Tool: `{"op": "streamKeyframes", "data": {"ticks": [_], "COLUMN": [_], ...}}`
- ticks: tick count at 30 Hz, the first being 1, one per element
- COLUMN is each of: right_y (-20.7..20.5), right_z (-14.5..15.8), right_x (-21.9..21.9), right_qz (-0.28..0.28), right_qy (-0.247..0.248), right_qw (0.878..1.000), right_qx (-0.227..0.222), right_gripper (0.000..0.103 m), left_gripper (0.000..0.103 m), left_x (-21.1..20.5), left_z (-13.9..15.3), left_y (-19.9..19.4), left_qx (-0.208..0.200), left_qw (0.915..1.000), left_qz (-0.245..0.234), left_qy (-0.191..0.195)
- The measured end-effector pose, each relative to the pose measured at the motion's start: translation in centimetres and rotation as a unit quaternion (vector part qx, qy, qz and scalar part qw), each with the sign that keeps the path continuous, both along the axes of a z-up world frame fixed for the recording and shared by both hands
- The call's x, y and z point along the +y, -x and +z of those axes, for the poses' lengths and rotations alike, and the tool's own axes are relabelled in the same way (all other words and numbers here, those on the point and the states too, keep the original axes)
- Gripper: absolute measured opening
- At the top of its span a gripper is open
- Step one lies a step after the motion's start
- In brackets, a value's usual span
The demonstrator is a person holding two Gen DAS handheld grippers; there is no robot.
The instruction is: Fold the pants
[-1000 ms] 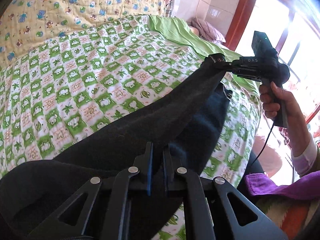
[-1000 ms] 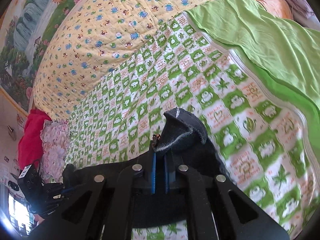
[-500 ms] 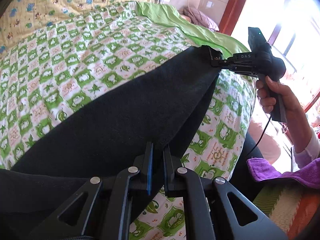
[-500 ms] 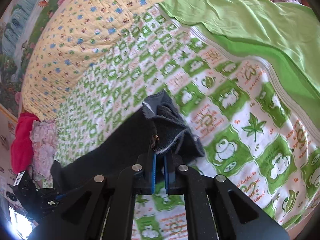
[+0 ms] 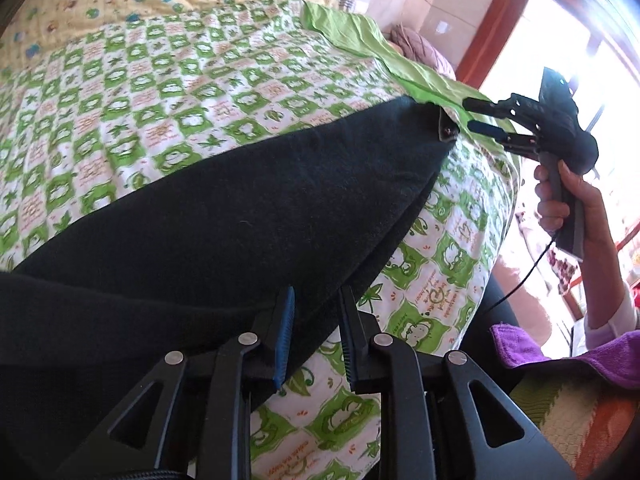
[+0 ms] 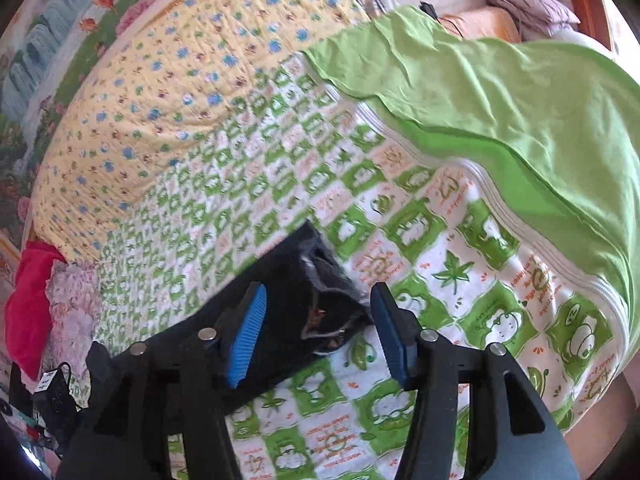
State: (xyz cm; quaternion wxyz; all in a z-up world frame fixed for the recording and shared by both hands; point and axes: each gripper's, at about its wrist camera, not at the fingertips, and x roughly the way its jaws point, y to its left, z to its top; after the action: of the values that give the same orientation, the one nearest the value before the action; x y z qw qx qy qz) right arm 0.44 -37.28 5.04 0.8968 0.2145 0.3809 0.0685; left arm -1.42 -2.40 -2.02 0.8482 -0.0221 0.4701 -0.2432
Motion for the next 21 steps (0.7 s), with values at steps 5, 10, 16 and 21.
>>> {"op": "streamKeyframes", "data": {"ticks": [5, 10, 16, 21], "right_y": [-0.1, -1.0, -1.4, -1.5], "right_z": [0.7, -0.5, -1.3, -1.5], "right_x": [3.7, 8.6, 14.0, 17.8], "right_qz": [0.058, 0.118, 0.186, 0.231], "right_qy": [-0.009, -0.024, -0.028, -0.024], "right_qw": [0.998, 0.993, 0.982, 0.972], "right_qx": [-0.007, 0.014, 0.029, 0.039], "right_gripper": [0.056, 0.056, 0.056, 0.056], "left_gripper": [0.029, 0.029, 0.03, 0.034], "left_x": [3.7, 8.0, 13.8, 17.8], "left_z": [1.5, 2.6, 3.4, 4.0], "left_y": [1.0, 1.9, 3.3, 4.6], "left_qx": [-0.018, -0.031, -0.041, -0.051], "left_qw": [0.9981, 0.9923, 0.9803, 0.9695], "left_qz": [0.057, 0.117, 0.189, 0.235], "left_qy": [0.017, 0.024, 0.04, 0.047]}}
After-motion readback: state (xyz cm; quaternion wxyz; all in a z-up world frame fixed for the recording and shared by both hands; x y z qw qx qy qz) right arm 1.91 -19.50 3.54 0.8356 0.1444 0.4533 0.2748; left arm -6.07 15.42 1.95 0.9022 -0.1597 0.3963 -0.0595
